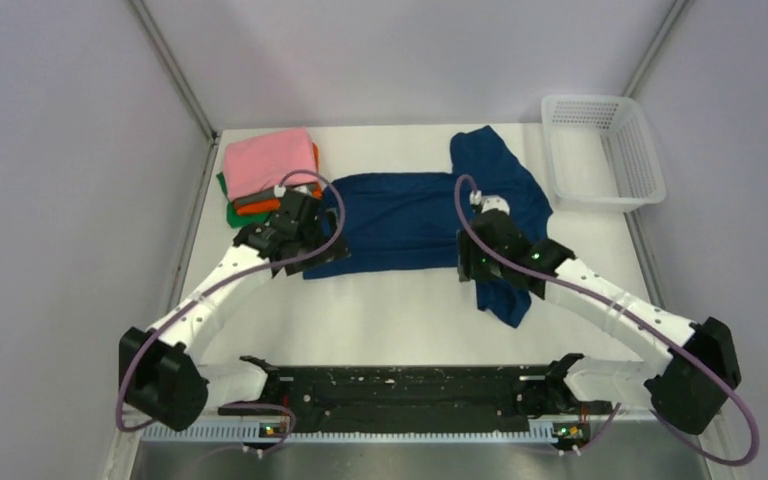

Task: Fold and stack the t-shirts
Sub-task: Flatten out the tshirt

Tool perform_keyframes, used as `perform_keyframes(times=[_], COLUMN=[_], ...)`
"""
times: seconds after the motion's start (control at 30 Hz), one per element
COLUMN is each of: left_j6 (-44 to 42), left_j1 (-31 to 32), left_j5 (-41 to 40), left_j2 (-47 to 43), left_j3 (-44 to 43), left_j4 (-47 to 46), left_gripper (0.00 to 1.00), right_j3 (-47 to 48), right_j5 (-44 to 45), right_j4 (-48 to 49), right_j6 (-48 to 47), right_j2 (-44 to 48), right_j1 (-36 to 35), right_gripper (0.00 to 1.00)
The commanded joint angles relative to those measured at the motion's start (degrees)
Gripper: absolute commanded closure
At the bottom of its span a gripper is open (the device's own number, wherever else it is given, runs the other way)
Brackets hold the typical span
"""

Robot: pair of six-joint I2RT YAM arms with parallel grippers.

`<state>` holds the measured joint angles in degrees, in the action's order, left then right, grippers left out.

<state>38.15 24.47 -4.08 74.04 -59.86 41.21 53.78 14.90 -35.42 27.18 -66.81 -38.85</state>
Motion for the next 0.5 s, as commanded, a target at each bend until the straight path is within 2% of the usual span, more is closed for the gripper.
perform_keyframes(times=[0.0,0.17,0.33,0.4,0.43,0.47], left_j6=[4.45,8.54,9.95,9.65,9.46,9.22], left_j1=[-0.21,-0.21,-0.21,-0.23,-0.21,-0.21], left_j5=[-3.97,-0.90,-0.08,-1.96,-2.93,-3.71], left_j2=[-6.69,-12.31,-14.96,-15.06,-15.10,-15.19], left_j3=[9.34,16.50,18.35,17.24,16.47,15.79], left_j4=[4.24,3.44,3.71,5.52,6.48,7.18], left_gripper=[0.01,0.01,0.01,0.01,0.01,0.01], right_j3=[-5.87,-6.81,-6.59,-7.69,-8.38,-9.03], right_j5=[-1.78,5.50,6.03,6.10,5.98,5.80], right_j4=[-4.50,0.07,3.14,3.41,3.31,2.82], right_j6=[4.92,1.75,1.50,2.84,3.50,4.34], right_j2=[-5.92,-13.45,-20.83,-21.69,-21.78,-21.67], right_j1=[-3.14,-3.17,-3.03,-2.99,-3.03,-2.99], right_gripper=[0.43,0.43,0.45,0.50,0.55,0.65])
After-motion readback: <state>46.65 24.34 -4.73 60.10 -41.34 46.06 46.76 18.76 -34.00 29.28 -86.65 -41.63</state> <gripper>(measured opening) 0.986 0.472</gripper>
